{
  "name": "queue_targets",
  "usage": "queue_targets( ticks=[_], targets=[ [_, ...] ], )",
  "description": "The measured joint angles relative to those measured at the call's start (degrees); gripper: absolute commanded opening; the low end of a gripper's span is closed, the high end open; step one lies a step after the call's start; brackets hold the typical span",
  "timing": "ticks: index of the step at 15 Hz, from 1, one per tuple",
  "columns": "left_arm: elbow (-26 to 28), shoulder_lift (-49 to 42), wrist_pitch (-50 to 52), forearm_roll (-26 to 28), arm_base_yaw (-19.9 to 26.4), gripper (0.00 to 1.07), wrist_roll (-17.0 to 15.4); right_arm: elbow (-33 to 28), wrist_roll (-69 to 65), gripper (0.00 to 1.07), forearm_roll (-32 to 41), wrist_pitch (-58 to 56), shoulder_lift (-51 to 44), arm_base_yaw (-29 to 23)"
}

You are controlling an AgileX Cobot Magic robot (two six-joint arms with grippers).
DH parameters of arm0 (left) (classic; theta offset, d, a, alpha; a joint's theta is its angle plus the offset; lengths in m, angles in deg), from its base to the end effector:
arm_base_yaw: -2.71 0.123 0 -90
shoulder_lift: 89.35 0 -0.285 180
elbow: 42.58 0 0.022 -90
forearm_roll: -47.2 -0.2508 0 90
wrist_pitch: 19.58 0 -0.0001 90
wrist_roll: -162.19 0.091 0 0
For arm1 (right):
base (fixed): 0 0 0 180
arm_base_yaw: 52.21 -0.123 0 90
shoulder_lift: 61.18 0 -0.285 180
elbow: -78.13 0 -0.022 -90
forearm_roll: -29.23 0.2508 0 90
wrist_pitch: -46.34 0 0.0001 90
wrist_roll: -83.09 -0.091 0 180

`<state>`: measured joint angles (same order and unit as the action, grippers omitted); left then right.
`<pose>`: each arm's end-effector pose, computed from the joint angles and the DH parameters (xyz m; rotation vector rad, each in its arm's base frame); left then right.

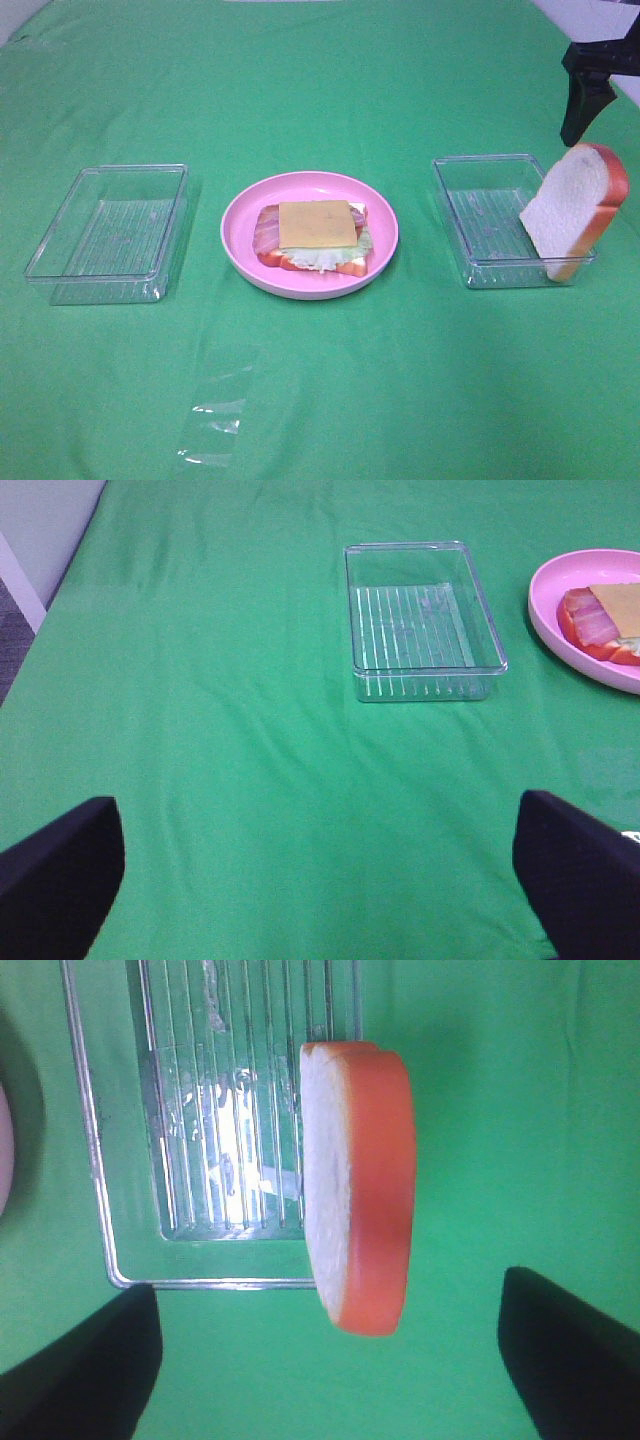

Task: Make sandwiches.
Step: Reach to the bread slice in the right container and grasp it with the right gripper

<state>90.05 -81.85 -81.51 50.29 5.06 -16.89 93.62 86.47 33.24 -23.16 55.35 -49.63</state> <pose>-0.0088 -0.0047 0.2815 -0.0215 2.0374 -0.0286 0.3924 -0.0117 0.2620 0.0076 2.9720 0.0875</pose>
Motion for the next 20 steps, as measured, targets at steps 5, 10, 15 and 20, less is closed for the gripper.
queue_targets(
  ticks=[5,10,15,20],
  targets=[
    [0.0,0.0,0.0,0.0,0.0,0.98,0.0,0.0,0.0,0.87,0.0,1.4,6.8,0.0],
    [0.0,0.0,0.0,0.0,0.0,0.98,0.0,0.0,0.0,0.79,0.0,1.5,10.1,0.0],
    [0.0,0.0,0.0,0.0,0.0,0.98,0.0,0.0,-0.5,0.21,0.0,2.3,10.1,0.0],
    [0.0,0.0,0.0,0.0,0.0,0.98,0.0,0.0,-0.9,0.21,0.2,1.9,10.1,0.0]
  ],
)
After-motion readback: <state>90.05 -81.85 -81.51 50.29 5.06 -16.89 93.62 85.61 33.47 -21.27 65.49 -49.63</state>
